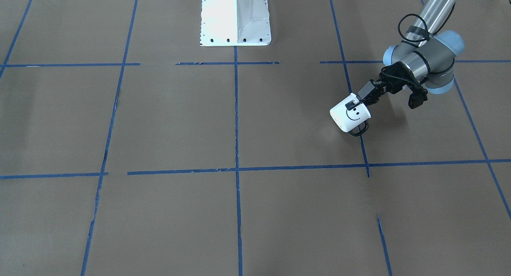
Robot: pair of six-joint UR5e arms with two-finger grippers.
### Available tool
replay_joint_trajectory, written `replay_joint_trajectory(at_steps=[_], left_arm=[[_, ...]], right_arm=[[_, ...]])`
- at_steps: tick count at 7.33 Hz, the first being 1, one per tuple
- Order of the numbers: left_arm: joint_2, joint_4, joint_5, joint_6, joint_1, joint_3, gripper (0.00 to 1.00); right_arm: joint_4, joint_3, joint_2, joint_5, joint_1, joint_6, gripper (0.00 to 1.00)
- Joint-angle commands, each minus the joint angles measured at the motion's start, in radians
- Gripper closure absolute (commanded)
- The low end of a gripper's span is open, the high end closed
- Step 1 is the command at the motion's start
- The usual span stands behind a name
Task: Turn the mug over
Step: 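Lift the mug with the left gripper and carry it toward the table center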
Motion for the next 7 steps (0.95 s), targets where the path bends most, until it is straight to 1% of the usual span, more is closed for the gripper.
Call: replay_joint_trajectory(at_steps=[1,2,3,4,5,6,7], left_arm=[[-0.067,0.009,-0.008,-0.052,-0.036,-0.004,1.0],[-0.075,0.054,-0.043,-0.044,-0.037,-0.015,1.0],[-0.088,0.202,-0.092,-0.037,-0.039,-0.056,1.0],[-0.121,0.422,-0.122,-0.033,-0.04,-0.12,1.0],[-0.187,0.675,-0.147,-0.002,-0.04,-0.175,1.0],[-0.271,0.86,-0.147,0.011,-0.037,-0.2,1.0],[-0.363,1.052,-0.173,0.013,-0.031,-0.199,1.0]], right_arm=[[0.0,0.0,0.0,0.0,0.0,0.0,0.0],[0.0,0.0,0.0,0.0,0.0,0.0,0.0],[0.0,0.0,0.0,0.0,0.0,0.0,0.0],[0.0,0.0,0.0,0.0,0.0,0.0,0.0],[0.0,0.0,0.0,0.0,0.0,0.0,0.0],[0.0,0.0,0.0,0.0,0.0,0.0,0.0],[0.0,0.0,0.0,0.0,0.0,0.0,0.0]])
